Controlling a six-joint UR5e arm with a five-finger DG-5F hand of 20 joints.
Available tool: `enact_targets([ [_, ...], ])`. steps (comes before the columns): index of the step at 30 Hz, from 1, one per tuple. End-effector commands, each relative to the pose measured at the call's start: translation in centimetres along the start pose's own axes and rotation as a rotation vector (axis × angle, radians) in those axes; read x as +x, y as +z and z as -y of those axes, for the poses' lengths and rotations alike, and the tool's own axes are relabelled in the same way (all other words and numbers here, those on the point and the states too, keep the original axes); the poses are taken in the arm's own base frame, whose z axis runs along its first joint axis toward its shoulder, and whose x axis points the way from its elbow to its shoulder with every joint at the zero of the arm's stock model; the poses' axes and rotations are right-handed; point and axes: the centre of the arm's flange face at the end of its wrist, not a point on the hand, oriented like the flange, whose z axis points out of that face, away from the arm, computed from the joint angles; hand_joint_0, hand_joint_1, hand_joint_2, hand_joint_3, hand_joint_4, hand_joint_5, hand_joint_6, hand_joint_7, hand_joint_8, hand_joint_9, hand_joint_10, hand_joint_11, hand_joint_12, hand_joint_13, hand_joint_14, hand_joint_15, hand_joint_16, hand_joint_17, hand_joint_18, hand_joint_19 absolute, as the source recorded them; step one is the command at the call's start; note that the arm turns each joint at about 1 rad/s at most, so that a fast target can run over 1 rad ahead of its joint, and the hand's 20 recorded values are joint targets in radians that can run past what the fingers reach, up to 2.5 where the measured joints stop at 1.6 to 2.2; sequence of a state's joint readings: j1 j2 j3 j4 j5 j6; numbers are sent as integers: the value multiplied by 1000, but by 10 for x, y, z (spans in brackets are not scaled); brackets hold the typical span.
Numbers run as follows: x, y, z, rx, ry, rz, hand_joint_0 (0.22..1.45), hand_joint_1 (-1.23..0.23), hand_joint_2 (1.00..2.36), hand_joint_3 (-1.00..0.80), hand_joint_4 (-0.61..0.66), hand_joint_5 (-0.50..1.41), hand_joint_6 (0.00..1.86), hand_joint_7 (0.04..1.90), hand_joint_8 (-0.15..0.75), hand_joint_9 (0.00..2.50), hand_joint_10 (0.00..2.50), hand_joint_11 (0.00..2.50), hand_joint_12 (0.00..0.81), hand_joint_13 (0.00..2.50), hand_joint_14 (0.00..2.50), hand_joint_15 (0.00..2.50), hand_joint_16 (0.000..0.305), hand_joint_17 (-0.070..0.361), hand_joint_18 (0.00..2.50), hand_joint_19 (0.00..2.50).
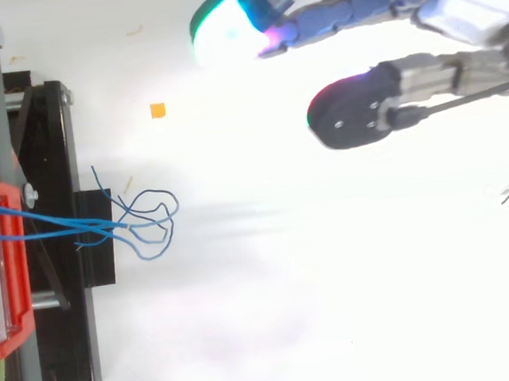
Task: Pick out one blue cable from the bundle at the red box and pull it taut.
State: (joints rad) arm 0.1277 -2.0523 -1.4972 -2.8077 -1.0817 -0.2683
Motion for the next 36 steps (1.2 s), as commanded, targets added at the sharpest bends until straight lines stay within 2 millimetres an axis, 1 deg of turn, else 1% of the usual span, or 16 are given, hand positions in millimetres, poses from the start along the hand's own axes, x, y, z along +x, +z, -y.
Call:
enact_targets([
  [1, 10, 11, 6, -56, 39, 3, 539, -575, 1000, -499, 194, -197, 501, 613, 209, 591, 0, 0, 315, 486, 0, 0, 52, 118, 320, 270],
  [2, 14, 15, -1, -108, 50, 4, 539, -575, 1000, -500, 193, -197, 501, 616, 209, 590, 0, 0, 314, 485, 0, 0, 52, 118, 319, 274],
  [5, 19, 16, -4, -132, 19, -6, 538, -580, 1000, -500, 196, -196, 501, 628, 208, 587, 0, 0, 315, 484, 0, 0, 52, 118, 321, 277],
  [6, 27, 18, 7, -122, -8, -21, 537, -580, 1000, -500, 193, -196, 501, 633, 210, 587, 0, 0, 314, 484, 0, 0, 52, 118, 321, 281],
  [9, 31, 20, 9, -133, -4, -30, 536, -578, 1000, -500, 196, -193, 501, 650, 210, 586, 0, 0, 315, 484, 0, 0, 52, 118, 320, 277],
  [11, 41, 25, 20, -139, -3, -38, 536, -579, 1000, -500, 196, -190, 501, 660, 210, 585, 0, 0, 315, 484, 0, 0, 52, 118, 322, 280],
  [13, 43, 27, 19, -161, 7, -36, 536, -578, 1000, -500, 198, -188, 502, 669, 209, 590, 0, 0, 316, 485, 0, 0, 52, 118, 320, 284],
  [15, 49, 30, 29, -153, 6, -39, 536, -577, 1000, -500, 198, -187, 502, 675, 210, 589, 0, 0, 316, 485, 0, 0, 52, 118, 319, 287],
  [17, 51, 31, 33, -153, 6, -39, 536, -575, 1000, -500, 198, -186, 502, 676, 210, 590, 0, 0, 315, 487, 0, 0, 52, 118, 320, 284],
  [18, 59, 33, 47, -147, 3, -46, 535, -575, 1001, -499, 199, -185, 502, 678, 210, 588, 0, 0, 315, 487, 0, 0, 52, 118, 321, 288],
  [21, 65, 38, 55, -160, 11, -42, 538, -580, 1000, -500, 195, -184, 502, 688, 210, 589, 0, 0, 315, 489, 0, 0, 52, 118, 322, 286],
  [23, 73, 47, 62, -193, 30, -30, 551, -621, 1001, -500, 195, -188, 502, 707, 210, 584, 1, 0, 314, 493, 0, 0, 52, 116, 331, 296],
  [25, 75, 49, 60, -210, 38, -28, 566, -661, 1000, -500, 189, -194, 502, 732, 207, 579, 0, 20, 312, 501, 0, 5, 51, 116, 343, 306],
  [30, 80, 48, 58, -209, 35, -11, 571, -681, 1000, -500, 191, -194, 502, 755, 203, 581, 0, 34, 310, 512, 0, 13, 51, 115, 359, 308],
  [32, 81, 47, 57, -207, 37, -4, 580, -624, 1000, -499, 193, -191, 502, 759, 201, 585, 2, 28, 308, 513, 0, 18, 51, 114, 357, 317],
  [36, 85, 45, 57, -203, 30, -8, 586, -597, 1000, -490, 190, -190, 502, 760, 203, 596, 2, 39, 306, 522, 1, 24, 50, 113, 360, 316],
])
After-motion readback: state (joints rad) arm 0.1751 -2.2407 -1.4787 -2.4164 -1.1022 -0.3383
